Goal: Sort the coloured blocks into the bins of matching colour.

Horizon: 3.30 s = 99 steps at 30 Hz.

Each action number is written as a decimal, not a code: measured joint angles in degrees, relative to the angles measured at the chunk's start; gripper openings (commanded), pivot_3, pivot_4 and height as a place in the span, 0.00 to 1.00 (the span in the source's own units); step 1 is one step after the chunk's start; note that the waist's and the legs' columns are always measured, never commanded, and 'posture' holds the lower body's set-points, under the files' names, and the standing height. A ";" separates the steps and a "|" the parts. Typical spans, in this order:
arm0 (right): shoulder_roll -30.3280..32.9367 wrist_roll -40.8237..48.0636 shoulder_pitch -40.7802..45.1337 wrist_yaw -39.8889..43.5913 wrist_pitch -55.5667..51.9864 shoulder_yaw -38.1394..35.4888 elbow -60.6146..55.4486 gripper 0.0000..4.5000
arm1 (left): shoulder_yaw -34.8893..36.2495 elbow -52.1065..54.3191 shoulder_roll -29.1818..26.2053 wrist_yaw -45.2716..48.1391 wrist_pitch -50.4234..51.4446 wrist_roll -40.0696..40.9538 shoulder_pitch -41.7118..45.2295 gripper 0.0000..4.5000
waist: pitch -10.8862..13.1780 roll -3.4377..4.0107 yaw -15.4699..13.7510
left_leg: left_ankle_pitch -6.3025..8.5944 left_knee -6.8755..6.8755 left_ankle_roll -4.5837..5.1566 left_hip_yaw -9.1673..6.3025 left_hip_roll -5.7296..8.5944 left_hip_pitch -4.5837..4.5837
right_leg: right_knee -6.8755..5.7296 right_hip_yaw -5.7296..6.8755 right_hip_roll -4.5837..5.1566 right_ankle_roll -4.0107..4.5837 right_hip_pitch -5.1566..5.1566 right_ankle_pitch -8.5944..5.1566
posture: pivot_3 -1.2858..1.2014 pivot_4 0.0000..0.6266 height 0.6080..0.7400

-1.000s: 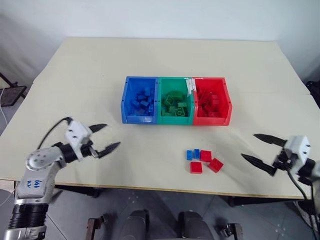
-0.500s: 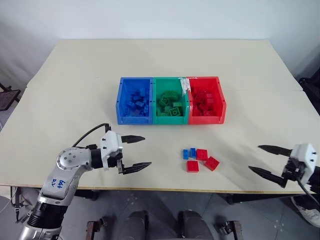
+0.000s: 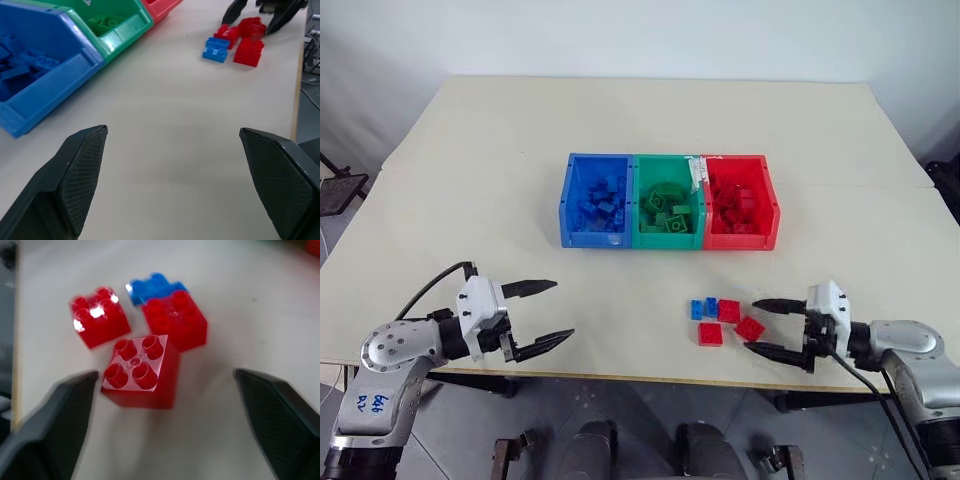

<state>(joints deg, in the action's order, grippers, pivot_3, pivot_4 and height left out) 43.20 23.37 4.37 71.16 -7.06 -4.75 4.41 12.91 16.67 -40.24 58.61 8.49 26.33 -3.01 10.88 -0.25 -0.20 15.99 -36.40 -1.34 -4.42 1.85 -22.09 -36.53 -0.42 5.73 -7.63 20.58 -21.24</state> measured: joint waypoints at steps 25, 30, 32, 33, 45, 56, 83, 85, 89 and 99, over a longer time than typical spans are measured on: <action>-1.08 6.35 2.01 -7.84 -6.01 -7.75 -3.21 0.33 | -1.52 2.81 3.80 -6.58 8.41 5.46 4.69 1.00 | 0.00 -0.01 0.49 | 0.01 -0.02 0.00 0.08 -0.06 0.01 | -0.04 -0.05 -0.10 -0.03 0.04 0.02 | 0.52 0.24 1.00; -6.41 7.35 18.94 -18.13 -15.04 -5.87 -1.74 0.33 | -0.31 2.71 5.47 -11.01 8.11 5.07 7.53 1.00 | 0.00 -0.01 0.90 | -0.01 -0.03 -0.05 0.14 -0.05 -0.02 | -0.29 -0.07 -0.19 -0.03 0.22 0.02 | 0.52 0.24 1.00; -8.98 6.52 24.81 -20.95 -15.69 -4.13 0.14 0.33 | -0.07 2.77 5.49 -11.75 8.00 4.94 8.07 1.00 | 0.00 -0.01 0.80 | -0.01 0.00 -0.05 0.15 -0.02 -0.06 | -0.36 -0.06 -0.18 -0.03 0.34 0.02 | 0.52 0.24 1.00; -10.51 5.49 27.70 -22.56 -15.59 -3.62 2.15 0.33 | 0.06 2.75 5.47 -12.02 8.00 4.91 8.01 1.00 | 0.00 -0.01 0.79 | -0.01 0.01 -0.04 0.16 0.00 -0.13 | -0.38 -0.06 -0.19 -0.03 0.43 0.03 | 0.52 0.24 1.00; -13.42 -4.47 36.91 -25.92 -7.31 -0.21 18.18 0.99 | 0.43 2.73 5.22 -12.69 7.70 4.53 6.85 1.00 | 0.00 0.00 0.54 | 0.03 -0.11 0.05 0.17 0.17 -0.75 | -0.56 0.02 -0.09 -0.09 1.00 0.05 | 0.52 0.24 1.00; 1.90 1.05 4.88 -3.24 7.48 -13.78 6.84 0.99 | -4.23 -4.28 1.52 -4.69 1.84 -1.31 7.94 1.00 | 0.00 0.00 0.14 | 0.17 -0.63 0.29 0.29 0.24 -0.90 | -0.41 0.01 -0.04 -0.28 0.86 0.16 | 0.52 0.24 1.00; -2.43 -4.42 17.42 5.66 -1.81 9.65 5.31 0.91 | -3.49 -1.13 0.76 -4.01 -0.16 -2.14 2.17 1.00 | 0.01 0.02 0.14 | 0.46 -0.66 0.32 0.30 0.03 -0.22 | 0.01 0.05 0.29 -0.33 0.11 0.20 | 0.52 0.24 1.00; -2.60 -4.34 17.36 5.74 -1.41 9.92 5.30 0.80 | -2.71 -0.68 0.76 -4.31 0.19 -2.09 1.44 1.00 | 0.01 0.01 0.28 | 0.47 -0.66 0.31 0.30 0.01 -0.19 | 0.04 0.07 0.27 -0.33 0.08 0.19 | 0.52 0.24 1.00; -2.80 -4.31 17.11 5.30 -0.53 9.67 5.42 0.52 | -2.04 0.90 0.76 -4.85 0.33 -1.98 0.46 1.00 | 0.00 0.01 0.32 | 0.47 -0.67 0.30 0.32 0.00 -0.11 | 0.05 0.06 0.25 -0.33 0.00 0.19 | 0.52 0.24 1.00; -2.86 -5.18 15.86 4.08 0.04 9.37 6.75 0.32 | -2.28 0.82 0.81 -5.21 0.84 -1.97 2.13 1.00 | 0.01 0.02 0.28 | 0.48 -0.67 0.31 0.34 0.00 -0.12 | 0.05 0.06 0.24 -0.33 0.02 0.19 | 0.52 0.24 1.00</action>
<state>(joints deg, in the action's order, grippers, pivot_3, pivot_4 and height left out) 40.34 18.19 20.24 75.24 -7.02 4.61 11.16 10.63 17.49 -39.44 53.40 9.33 24.37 -0.89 10.89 -0.23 0.08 16.47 -37.07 -1.03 -4.08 1.85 -22.21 -36.48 -0.36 5.97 -7.96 20.59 -21.05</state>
